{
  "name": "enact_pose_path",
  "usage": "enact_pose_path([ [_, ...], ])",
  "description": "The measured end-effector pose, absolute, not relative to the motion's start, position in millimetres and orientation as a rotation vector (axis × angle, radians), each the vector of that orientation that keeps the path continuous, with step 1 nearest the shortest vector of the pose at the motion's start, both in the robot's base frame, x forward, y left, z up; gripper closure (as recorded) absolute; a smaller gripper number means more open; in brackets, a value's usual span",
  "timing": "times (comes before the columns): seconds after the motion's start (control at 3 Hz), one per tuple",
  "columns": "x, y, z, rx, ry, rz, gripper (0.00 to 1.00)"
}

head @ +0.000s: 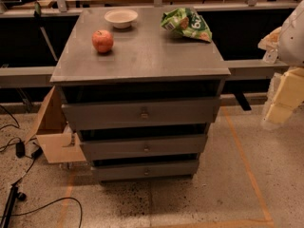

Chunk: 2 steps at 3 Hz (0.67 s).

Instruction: Open middle drawer

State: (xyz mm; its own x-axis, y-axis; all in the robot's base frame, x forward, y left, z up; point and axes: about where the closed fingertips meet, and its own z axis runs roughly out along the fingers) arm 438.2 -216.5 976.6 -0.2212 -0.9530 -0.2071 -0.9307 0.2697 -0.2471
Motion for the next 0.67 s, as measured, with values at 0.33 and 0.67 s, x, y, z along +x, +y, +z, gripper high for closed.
enact_pose_path([
  [0.33, 438, -217, 977, -1.724, 2.231, -0.100, 0.00],
  [0.67, 437, -206, 948, -1.777, 2.189, 0.018, 0.00],
])
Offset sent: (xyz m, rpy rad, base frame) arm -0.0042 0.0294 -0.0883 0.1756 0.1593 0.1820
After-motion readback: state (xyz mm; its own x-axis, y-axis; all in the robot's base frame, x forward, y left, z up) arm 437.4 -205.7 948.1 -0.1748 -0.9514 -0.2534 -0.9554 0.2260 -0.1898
